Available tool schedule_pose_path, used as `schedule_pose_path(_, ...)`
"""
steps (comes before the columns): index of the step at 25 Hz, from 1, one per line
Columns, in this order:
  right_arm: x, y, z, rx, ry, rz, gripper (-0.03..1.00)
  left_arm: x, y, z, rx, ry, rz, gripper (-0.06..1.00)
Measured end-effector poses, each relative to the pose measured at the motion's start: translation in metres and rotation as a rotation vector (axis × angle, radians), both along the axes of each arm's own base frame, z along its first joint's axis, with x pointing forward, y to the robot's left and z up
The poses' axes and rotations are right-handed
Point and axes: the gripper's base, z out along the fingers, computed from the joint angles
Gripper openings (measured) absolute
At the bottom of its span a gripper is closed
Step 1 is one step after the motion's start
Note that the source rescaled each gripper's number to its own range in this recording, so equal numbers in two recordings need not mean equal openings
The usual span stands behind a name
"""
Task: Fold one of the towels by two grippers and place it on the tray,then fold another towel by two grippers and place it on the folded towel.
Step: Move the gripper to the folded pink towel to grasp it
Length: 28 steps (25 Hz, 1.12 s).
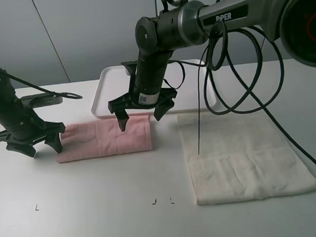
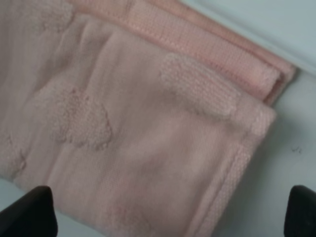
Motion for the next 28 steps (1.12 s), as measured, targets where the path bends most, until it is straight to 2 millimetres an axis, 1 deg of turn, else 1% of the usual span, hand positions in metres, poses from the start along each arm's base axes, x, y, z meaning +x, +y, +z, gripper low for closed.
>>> schedule_pose_path(7, 0.000, 0.000, -0.027, -0.020, 0.065, -0.027, 1.00, 0.000, 0.000, 0.000, 0.001, 0.005, 0.002, 0.87)
schedule_pose_path(15, 0.002, 0.001, -0.035, -0.018, 0.062, -0.034, 1.00, 0.000, 0.000, 0.000, 0.003, 0.004, 0.001, 0.87)
schedule_pose_path(16, 0.002, 0.001, -0.034, -0.017, 0.060, -0.034, 0.99, 0.000, 0.000, -0.001, 0.005, 0.006, 0.000, 0.87)
schedule_pose_path(17, 0.002, 0.001, -0.035, -0.019, 0.062, -0.034, 0.96, 0.000, 0.000, -0.001, 0.005, 0.006, 0.000, 0.87)
schedule_pose_path(19, 0.002, 0.001, -0.036, -0.019, 0.063, -0.036, 0.86, 0.000, 0.000, 0.000, 0.005, 0.006, 0.000, 0.87)
schedule_pose_path(20, 0.002, 0.001, -0.038, -0.020, 0.063, -0.037, 0.77, 0.000, 0.000, 0.000, 0.005, 0.006, 0.000, 0.87)
schedule_pose_path(22, 0.003, 0.001, -0.039, -0.019, 0.060, -0.038, 0.60, 0.000, 0.000, 0.000, 0.005, 0.006, 0.000, 0.87)
schedule_pose_path(25, 0.004, 0.001, -0.043, -0.013, 0.049, -0.042, 0.29, 0.000, 0.000, 0.000, 0.005, 0.006, 0.000, 0.87)
schedule_pose_path(28, 0.005, 0.003, -0.043, 0.000, 0.048, -0.046, 0.05, 0.000, 0.000, 0.000, 0.005, 0.008, 0.000, 0.87)
